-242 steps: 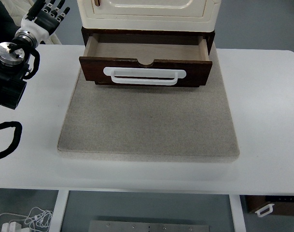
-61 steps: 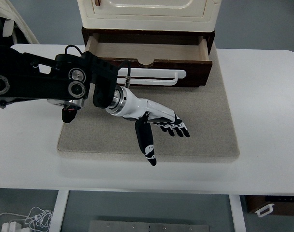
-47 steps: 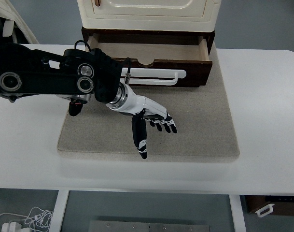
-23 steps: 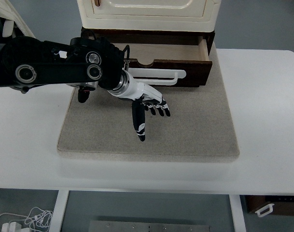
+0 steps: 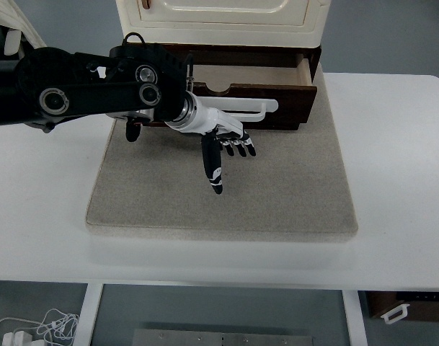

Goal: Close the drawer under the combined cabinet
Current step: 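Push the drawer front with the left hand away from the robot, then lift the left hand off the closed drawer and withdraw it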

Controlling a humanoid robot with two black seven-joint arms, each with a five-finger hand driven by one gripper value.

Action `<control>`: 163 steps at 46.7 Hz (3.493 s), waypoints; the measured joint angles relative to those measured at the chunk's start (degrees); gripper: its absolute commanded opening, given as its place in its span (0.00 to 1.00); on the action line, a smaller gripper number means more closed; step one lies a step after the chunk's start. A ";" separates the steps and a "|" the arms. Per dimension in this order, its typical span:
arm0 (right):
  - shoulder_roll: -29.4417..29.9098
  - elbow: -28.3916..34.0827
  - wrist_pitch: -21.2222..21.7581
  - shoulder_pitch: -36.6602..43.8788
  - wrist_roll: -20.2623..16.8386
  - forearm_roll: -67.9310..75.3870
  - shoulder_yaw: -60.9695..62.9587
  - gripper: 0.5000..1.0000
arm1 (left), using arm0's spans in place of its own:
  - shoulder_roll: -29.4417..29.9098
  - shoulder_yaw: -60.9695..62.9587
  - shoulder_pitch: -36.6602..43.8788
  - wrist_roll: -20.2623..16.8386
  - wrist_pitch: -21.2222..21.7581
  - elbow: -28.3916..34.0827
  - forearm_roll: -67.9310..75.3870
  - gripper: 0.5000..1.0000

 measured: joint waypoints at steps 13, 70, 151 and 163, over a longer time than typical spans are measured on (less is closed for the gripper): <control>0.00 0.00 0.00 0.00 0.00 0.00 0.02 0.90 | -1.54 -1.95 1.29 -0.08 0.51 4.48 1.40 1.00; 0.00 0.00 0.01 0.00 -0.01 -0.02 0.00 0.90 | -3.44 -3.81 3.77 -0.46 0.26 16.47 1.49 1.00; 0.00 0.00 -0.01 0.00 0.01 0.00 0.01 0.90 | -4.01 -63.85 11.62 -11.25 -15.83 11.80 -7.60 1.00; 0.00 0.00 -0.01 0.00 0.01 0.00 0.01 0.90 | -2.81 -78.30 11.63 -11.61 -15.06 17.31 -7.85 1.00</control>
